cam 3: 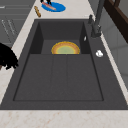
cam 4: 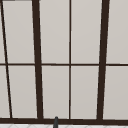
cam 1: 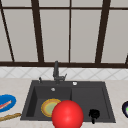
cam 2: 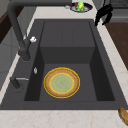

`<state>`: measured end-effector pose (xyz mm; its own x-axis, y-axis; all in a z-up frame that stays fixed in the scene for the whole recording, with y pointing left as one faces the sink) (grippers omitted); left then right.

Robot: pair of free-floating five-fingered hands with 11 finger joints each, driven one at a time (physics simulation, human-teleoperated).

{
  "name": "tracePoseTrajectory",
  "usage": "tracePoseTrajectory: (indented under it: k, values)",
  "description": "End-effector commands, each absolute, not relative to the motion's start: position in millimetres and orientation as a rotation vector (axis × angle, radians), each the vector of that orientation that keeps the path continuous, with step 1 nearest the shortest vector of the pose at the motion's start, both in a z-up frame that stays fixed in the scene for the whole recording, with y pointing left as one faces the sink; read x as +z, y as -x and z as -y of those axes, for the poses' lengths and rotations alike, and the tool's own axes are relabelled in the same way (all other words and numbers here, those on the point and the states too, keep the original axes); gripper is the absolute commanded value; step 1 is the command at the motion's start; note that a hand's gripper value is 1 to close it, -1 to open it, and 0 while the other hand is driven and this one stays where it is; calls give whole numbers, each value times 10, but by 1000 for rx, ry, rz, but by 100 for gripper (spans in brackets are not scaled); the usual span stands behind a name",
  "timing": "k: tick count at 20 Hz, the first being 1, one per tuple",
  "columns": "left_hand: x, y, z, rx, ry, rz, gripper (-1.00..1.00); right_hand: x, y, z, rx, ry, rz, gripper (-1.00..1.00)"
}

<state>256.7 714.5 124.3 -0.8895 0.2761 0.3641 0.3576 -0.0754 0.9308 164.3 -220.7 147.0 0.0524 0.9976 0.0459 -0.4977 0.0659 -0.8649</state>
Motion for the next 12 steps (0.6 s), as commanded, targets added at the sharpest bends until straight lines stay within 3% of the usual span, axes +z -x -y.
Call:
tracePoseTrajectory:
  k: [1,2,3,12]
  values:
    - [1118,-2568,-7145,-2164,735,2032,100,1470,-1643,2207,1343,797,819,0]
    - [1150,-2538,-7152,-2173,714,2095,100,1470,-1643,2207,1343,797,819,0]
    - [1177,-2455,-7157,-2196,667,2129,-100,1470,-1643,2207,1343,797,819,0]
    - [1512,-2658,-7187,-2154,819,2100,-100,1470,-1643,2207,1343,797,819,0]
